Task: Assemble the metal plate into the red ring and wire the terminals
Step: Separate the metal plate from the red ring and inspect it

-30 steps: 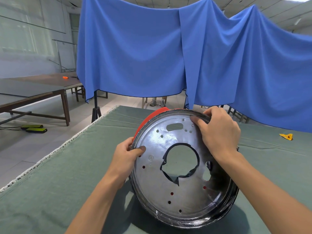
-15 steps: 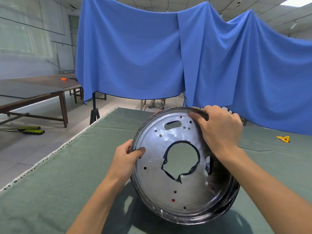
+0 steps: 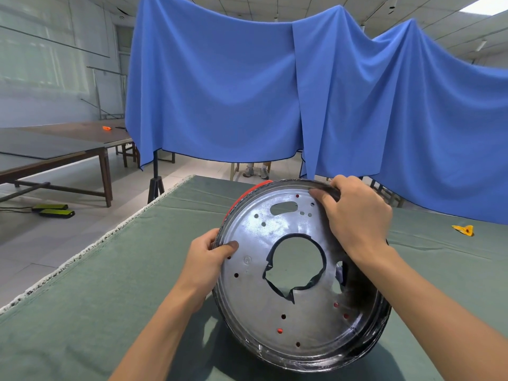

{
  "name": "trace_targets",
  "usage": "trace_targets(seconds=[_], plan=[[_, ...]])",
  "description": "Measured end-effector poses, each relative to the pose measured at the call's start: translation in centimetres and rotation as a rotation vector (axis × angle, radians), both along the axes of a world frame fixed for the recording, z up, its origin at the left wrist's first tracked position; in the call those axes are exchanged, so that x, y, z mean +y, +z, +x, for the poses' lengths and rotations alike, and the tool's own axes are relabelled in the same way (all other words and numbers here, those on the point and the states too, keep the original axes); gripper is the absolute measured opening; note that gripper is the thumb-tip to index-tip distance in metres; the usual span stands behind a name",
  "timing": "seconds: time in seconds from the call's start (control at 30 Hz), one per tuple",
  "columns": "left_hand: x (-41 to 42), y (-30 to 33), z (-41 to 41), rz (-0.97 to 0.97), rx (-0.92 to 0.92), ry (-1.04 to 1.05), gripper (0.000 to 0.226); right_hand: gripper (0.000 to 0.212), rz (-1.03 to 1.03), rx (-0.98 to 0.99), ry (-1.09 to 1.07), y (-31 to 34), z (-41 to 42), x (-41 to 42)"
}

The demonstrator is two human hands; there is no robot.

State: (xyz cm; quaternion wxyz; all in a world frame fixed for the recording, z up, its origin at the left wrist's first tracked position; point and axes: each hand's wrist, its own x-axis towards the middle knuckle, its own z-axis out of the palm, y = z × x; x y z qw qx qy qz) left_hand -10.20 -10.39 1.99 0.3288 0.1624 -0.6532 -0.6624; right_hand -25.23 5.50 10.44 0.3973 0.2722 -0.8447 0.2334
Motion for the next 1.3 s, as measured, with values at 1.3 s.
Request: trace_targets(seconds=[1.3], plan=[[0.0, -0.1, -0.1, -0.003, -0.033, 0.006, 0.016, 0.055, 0.055, -0.224, -0.070, 0.5, -0.6, 0.0]])
